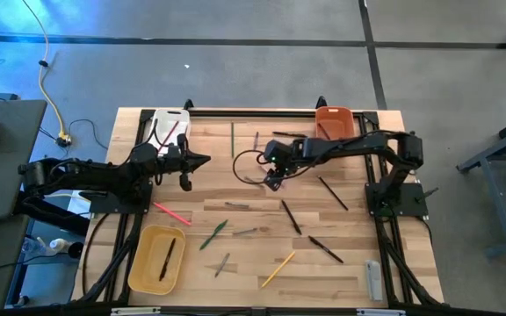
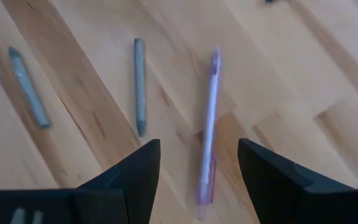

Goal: Sort crayons/erasers/pens/pencils in bins
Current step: Put the purple pen into the yellow bin

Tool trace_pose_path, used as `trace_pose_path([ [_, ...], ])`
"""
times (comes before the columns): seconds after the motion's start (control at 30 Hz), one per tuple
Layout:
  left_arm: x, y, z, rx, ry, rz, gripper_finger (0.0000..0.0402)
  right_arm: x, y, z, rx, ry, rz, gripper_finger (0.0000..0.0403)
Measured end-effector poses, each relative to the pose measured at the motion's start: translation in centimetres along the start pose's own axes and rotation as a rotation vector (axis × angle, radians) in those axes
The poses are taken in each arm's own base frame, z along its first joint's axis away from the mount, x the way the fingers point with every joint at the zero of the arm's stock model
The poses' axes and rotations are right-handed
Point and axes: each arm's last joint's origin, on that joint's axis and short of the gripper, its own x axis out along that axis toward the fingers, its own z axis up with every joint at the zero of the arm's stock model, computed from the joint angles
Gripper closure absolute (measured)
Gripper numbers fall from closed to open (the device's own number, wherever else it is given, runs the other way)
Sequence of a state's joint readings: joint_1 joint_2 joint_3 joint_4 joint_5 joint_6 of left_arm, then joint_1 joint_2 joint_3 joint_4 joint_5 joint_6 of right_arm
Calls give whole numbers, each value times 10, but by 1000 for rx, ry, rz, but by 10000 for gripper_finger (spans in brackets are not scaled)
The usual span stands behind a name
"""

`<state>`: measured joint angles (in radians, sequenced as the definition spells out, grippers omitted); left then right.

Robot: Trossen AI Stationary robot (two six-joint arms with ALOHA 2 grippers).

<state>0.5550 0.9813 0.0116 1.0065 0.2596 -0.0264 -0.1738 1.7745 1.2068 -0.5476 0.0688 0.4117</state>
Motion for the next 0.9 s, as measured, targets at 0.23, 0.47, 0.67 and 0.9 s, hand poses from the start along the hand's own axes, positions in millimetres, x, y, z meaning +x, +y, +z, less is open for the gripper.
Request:
trace_pose_path([
  [0.23,0,-2,-1,-24,13,-56,401,22,-1,-5,21,61,-27,226],
  [0.47,0,-3,-1,-36,15,-59,401,32,-1,-10,39,103,-47,252],
  [0.67,0,-3,-1,-42,17,-59,401,42,-2,-15,66,140,-76,248],
  [0.9,0,-3,-2,-55,18,-59,401,56,-3,-18,62,170,-100,253],
])
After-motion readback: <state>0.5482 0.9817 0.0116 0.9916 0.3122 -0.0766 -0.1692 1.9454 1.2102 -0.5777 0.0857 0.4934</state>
